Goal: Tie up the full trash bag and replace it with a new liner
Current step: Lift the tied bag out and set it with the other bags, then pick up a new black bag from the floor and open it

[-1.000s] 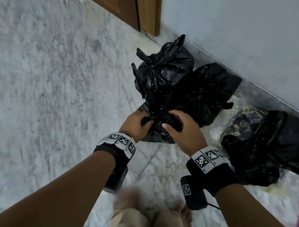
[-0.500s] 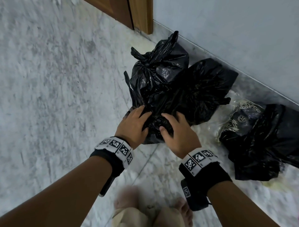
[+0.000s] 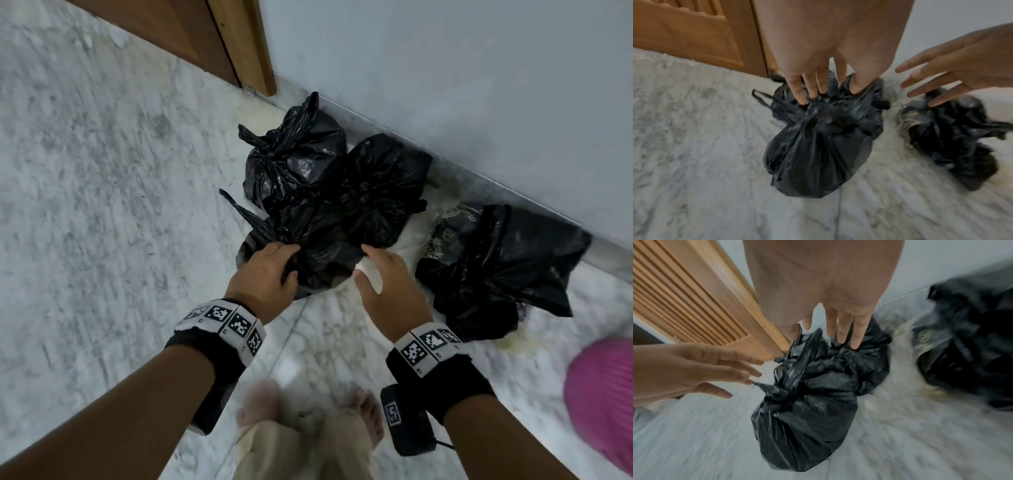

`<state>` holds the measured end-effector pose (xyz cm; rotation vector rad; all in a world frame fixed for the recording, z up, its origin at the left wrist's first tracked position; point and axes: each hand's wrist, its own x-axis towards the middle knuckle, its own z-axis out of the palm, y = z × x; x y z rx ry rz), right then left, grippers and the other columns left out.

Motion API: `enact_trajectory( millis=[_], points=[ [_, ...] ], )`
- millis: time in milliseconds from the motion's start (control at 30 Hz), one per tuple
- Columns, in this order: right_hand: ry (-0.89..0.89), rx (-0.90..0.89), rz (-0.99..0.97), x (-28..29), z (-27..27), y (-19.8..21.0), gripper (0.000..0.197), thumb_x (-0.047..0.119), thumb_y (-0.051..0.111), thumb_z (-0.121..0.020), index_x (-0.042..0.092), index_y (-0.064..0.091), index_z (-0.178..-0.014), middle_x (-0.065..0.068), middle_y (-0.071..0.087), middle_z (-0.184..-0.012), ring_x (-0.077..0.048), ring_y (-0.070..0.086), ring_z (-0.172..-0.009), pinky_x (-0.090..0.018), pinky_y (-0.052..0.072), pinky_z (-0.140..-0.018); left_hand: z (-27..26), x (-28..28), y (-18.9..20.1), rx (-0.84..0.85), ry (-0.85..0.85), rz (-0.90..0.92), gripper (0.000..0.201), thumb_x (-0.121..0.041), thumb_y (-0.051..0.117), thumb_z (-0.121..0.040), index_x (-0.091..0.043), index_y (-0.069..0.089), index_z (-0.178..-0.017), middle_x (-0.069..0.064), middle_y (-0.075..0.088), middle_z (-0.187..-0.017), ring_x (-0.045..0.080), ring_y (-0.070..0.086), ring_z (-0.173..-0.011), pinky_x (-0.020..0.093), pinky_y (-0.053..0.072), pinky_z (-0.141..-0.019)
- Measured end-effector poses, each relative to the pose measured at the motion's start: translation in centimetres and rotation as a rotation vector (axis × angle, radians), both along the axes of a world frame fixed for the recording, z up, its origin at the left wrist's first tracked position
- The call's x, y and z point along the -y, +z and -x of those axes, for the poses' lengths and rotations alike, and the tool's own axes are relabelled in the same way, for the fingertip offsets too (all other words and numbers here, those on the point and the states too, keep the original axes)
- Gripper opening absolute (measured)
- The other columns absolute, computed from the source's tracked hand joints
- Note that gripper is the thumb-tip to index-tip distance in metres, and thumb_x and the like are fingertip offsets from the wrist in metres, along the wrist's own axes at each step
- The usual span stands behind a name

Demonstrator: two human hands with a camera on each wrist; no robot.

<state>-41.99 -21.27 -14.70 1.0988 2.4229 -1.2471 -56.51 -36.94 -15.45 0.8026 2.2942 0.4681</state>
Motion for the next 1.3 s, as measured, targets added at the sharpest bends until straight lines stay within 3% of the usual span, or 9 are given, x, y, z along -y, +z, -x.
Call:
enact_trajectory(
  millis=[67,200,333,433,567,800,967,1133,1300],
  points=[
    [-0.041,0.011,-0.024,-0.7,-1.8,2.8,0.044,0.041,0.045,-0.095,0.034,0.039,-0.138,0.011,0.038,-0.142,-0.008,0.044,-0.125,-0.028,0.039,-0.095,-0.9,-1.1,2.9,0.034,-0.019,-0.018,0.048,-0.025,0.05,-0.091,-0.019,0.042,-0.138,0.004,0.048,-0.14,0.024,0.045,-0.128,0.042,0.045,-0.1],
    [-0.099,0.034,-0.061,-2.2,-5.8,7.9,0.041,0.043,0.046,-0.094,0.033,0.043,-0.133,0.009,0.041,-0.14,-0.009,0.047,-0.122,-0.034,0.045,-0.097,-2.7,-3.6,8.5,0.089,-0.077,-0.039,0.049,-0.028,0.048,-0.093,-0.019,0.039,-0.14,0.004,0.047,-0.14,0.022,0.046,-0.128,0.04,0.044,-0.101],
    [-0.178,0.067,-0.096,-3.7,-10.1,12.1,0.039,0.04,0.048,-0.094,0.03,0.047,-0.132,0.007,0.044,-0.138,-0.008,0.048,-0.119,-0.024,0.039,-0.092,-4.9,-6.0,12.9,0.129,-0.123,-0.034,0.049,-0.031,0.048,-0.094,-0.021,0.039,-0.141,0.003,0.05,-0.138,0.022,0.05,-0.123,0.04,0.046,-0.099],
    [-0.25,0.082,-0.117,-5.0,-13.6,14.1,0.04,0.04,0.049,-0.094,0.028,0.048,-0.132,0.007,0.048,-0.135,-0.007,0.05,-0.11,-0.027,0.042,-0.09,-6.9,-7.8,15.1,0.155,-0.145,-0.032,0.047,-0.031,0.049,-0.094,-0.022,0.04,-0.139,0.003,0.052,-0.133,0.022,0.055,-0.116,0.04,0.048,-0.096],
    [-0.302,0.088,-0.105,-7.4,-18.3,14.2,0.039,0.038,0.051,-0.093,0.026,0.05,-0.129,0.003,0.052,-0.131,-0.012,0.05,-0.115,-0.037,0.047,-0.094,-9.9,-10.8,15.6,0.176,-0.141,-0.023,0.046,-0.031,0.05,-0.092,-0.024,0.043,-0.137,0.004,0.055,-0.129,0.023,0.055,-0.116,0.042,0.047,-0.098],
    [-0.299,0.141,-0.013,-14.6,-23.1,8.1,0.041,0.039,0.051,-0.093,0.026,0.049,-0.131,0.0,0.049,-0.134,-0.017,0.049,-0.121,-0.032,0.039,-0.096,-15.9,-17.6,10.6,0.156,-0.09,-0.001,0.044,-0.032,0.052,-0.091,-0.029,0.045,-0.135,0.0,0.057,-0.127,0.021,0.051,-0.121,0.034,0.043,-0.1],
    [-0.275,0.139,-0.032,-19.7,-23.6,2.3,0.041,0.036,0.053,-0.093,0.023,0.049,-0.132,-0.002,0.049,-0.135,-0.02,0.049,-0.122,-0.028,0.037,-0.095,-18.5,-23.2,4.5,0.161,-0.042,-0.013,0.044,-0.027,0.054,-0.091,-0.023,0.047,-0.134,0.001,0.058,-0.124,0.016,0.054,-0.114,0.023,0.041,-0.091],
    [-0.167,0.157,-0.132,-22.4,-23.2,-3.6,0.05,0.04,0.061,-0.086,0.027,0.047,-0.132,-0.002,0.041,-0.141,-0.021,0.038,-0.131,-0.037,0.041,-0.101,-19.6,-26.8,-2.0,0.174,-0.011,0.003,0.05,-0.033,0.054,-0.088,-0.023,0.043,-0.136,0.003,0.053,-0.133,0.017,0.053,-0.12,0.037,0.043,-0.103],
    [-0.037,0.111,-0.272,-22.9,-22.2,-7.8,0.071,0.043,0.075,-0.072,0.027,0.047,-0.135,-0.011,0.03,-0.148,-0.029,0.025,-0.139,-0.046,0.033,-0.11,-20.1,-28.2,-6.4,0.236,0.094,0.0,0.055,-0.039,0.056,-0.082,-0.027,0.037,-0.132,0.001,0.059,-0.124,0.019,0.058,-0.114,0.041,0.047,-0.099]
  ],
)
